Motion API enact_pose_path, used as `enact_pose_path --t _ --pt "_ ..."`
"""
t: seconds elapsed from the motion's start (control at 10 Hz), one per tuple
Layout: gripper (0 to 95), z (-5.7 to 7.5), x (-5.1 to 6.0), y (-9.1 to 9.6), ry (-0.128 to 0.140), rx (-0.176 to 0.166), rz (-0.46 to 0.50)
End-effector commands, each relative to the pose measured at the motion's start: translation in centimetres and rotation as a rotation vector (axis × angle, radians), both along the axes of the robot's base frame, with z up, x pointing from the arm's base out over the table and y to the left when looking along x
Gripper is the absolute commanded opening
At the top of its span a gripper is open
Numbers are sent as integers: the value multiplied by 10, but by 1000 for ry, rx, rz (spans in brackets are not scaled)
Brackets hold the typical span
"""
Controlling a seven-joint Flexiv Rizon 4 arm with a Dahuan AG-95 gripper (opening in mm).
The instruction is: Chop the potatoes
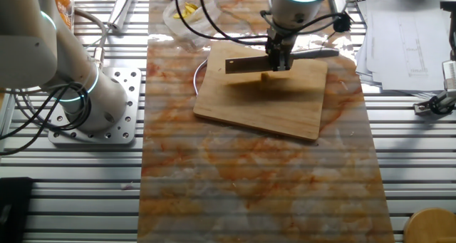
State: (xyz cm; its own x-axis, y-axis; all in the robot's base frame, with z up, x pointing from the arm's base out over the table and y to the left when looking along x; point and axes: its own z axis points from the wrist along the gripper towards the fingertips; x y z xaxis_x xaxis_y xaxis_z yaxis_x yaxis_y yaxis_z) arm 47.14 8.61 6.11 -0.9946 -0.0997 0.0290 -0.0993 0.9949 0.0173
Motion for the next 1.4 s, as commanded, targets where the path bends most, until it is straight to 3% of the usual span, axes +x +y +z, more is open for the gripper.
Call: enact_pose_path --t 0.1,0.6,1.4 --pt "0 -1 1 1 9 1 1" --pt "0 -5 -4 0 14 -11 6" --pt "0 -5 -11 3 43 -40 12"
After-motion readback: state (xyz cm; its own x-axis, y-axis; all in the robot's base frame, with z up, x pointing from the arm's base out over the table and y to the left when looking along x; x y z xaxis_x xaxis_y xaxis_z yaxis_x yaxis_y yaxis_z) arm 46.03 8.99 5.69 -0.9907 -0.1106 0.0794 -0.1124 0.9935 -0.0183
